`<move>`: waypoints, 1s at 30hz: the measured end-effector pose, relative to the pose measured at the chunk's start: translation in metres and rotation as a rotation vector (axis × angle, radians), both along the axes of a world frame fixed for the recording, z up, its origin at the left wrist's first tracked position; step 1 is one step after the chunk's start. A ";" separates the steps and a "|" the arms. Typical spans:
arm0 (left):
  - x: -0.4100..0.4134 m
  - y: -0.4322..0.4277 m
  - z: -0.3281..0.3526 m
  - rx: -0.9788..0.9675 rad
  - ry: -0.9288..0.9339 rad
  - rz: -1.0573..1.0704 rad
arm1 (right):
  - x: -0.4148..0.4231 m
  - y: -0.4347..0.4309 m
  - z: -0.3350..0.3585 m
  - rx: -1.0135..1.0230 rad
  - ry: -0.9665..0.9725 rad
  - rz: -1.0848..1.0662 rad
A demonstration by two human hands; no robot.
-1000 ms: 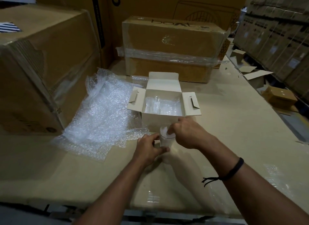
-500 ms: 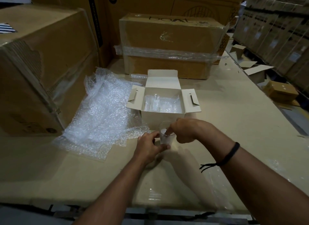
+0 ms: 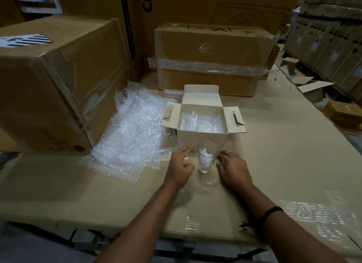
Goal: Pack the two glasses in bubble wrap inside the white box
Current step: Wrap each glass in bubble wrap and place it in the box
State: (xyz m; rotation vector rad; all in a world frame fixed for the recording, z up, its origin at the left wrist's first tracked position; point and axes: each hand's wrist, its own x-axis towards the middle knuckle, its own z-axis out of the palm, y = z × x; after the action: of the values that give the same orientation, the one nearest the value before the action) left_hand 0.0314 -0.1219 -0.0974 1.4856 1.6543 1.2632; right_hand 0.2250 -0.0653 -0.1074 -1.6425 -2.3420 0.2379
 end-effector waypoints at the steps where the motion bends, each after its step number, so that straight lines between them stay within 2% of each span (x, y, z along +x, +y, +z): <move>1: -0.006 -0.001 0.004 0.044 -0.052 0.108 | -0.002 -0.001 -0.002 0.014 -0.026 -0.005; 2: -0.016 0.001 0.008 0.111 -0.051 0.222 | -0.003 -0.002 -0.003 0.027 -0.047 -0.013; 4: -0.045 0.012 0.013 0.215 0.199 0.423 | -0.005 -0.003 -0.003 0.051 -0.059 -0.029; 5: -0.061 0.020 0.016 0.158 0.378 0.476 | -0.006 -0.004 -0.002 0.058 -0.058 -0.035; 7: -0.093 0.033 0.020 -0.147 0.644 0.493 | -0.008 -0.005 0.000 0.064 -0.068 -0.044; 8: -0.105 0.038 0.021 -0.283 0.712 0.481 | -0.008 -0.005 0.001 0.068 -0.076 -0.046; 10: -0.124 0.042 0.024 -0.374 0.759 0.470 | -0.008 -0.005 0.000 0.067 -0.073 -0.050; 15: -0.151 0.050 0.032 -0.242 0.629 0.467 | -0.008 -0.004 -0.002 0.069 -0.078 -0.053; 18: -0.158 0.051 0.033 -0.367 0.685 0.354 | -0.009 -0.004 -0.002 0.071 -0.079 -0.061; 20: -0.161 0.050 0.034 -0.333 0.669 0.395 | -0.008 -0.003 -0.003 0.071 -0.084 -0.062; 26: -0.174 0.039 0.048 -0.010 0.179 0.790 | -0.008 -0.001 -0.006 0.061 -0.075 -0.080; 28: -0.168 0.026 0.054 0.048 0.194 0.792 | -0.008 -0.002 -0.005 0.065 -0.072 -0.080; 30: -0.149 0.008 0.055 0.077 0.303 0.701 | -0.009 -0.004 -0.002 0.062 -0.069 -0.083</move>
State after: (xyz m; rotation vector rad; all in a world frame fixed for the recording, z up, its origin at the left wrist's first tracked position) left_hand -0.1181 -0.1142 -0.0428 1.2135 2.4916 1.5096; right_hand 0.2162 -0.0692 -0.1097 -1.7397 -2.2996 0.0916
